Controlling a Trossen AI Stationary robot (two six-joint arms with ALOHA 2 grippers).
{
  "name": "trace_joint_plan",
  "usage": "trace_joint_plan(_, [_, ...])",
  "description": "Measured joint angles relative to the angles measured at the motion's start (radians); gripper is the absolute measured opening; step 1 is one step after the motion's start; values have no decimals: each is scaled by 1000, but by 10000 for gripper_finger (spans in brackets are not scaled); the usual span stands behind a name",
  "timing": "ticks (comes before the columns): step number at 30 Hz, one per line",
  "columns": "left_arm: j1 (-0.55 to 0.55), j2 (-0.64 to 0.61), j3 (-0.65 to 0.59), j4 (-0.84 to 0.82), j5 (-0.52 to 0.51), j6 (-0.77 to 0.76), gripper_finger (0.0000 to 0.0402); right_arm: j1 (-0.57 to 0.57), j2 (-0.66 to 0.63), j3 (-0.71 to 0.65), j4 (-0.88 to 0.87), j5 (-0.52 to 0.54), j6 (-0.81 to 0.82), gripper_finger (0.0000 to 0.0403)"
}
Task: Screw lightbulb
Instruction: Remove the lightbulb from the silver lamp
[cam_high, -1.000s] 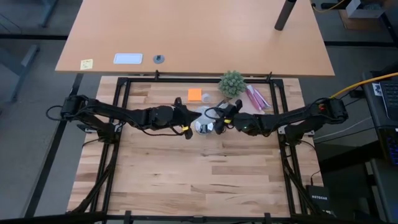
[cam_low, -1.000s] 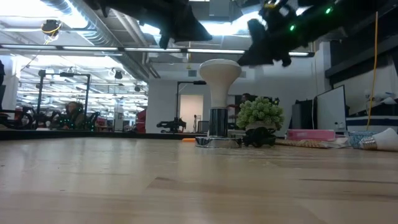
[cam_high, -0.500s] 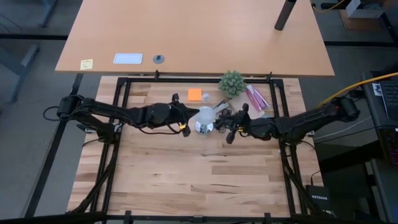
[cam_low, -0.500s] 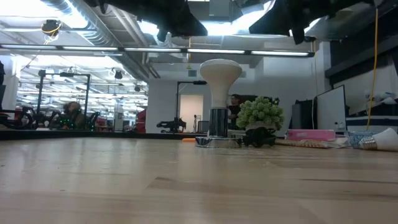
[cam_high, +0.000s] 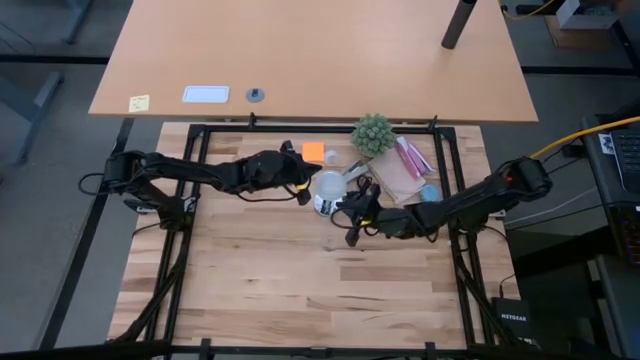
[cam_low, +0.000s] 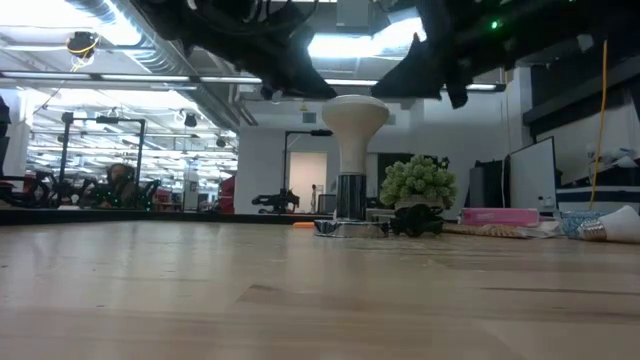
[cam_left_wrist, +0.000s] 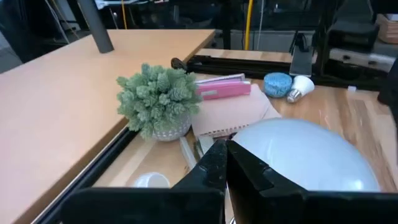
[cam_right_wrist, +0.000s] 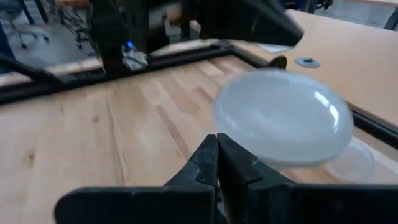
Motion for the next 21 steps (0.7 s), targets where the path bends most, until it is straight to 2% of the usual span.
trace_joint_plan(8, [32, 6, 0, -55, 3, -7, 0, 0, 91, 0, 3, 24, 83, 5])
trace_joint_plan(15, [20, 6, 1, -103, 21, -23, 0, 0, 94, 0, 1, 101, 84, 5])
trace_joint_plan(21, [-2, 6, 1, -139, 21, -31, 0, -15, 94, 0, 2, 120, 85, 5])
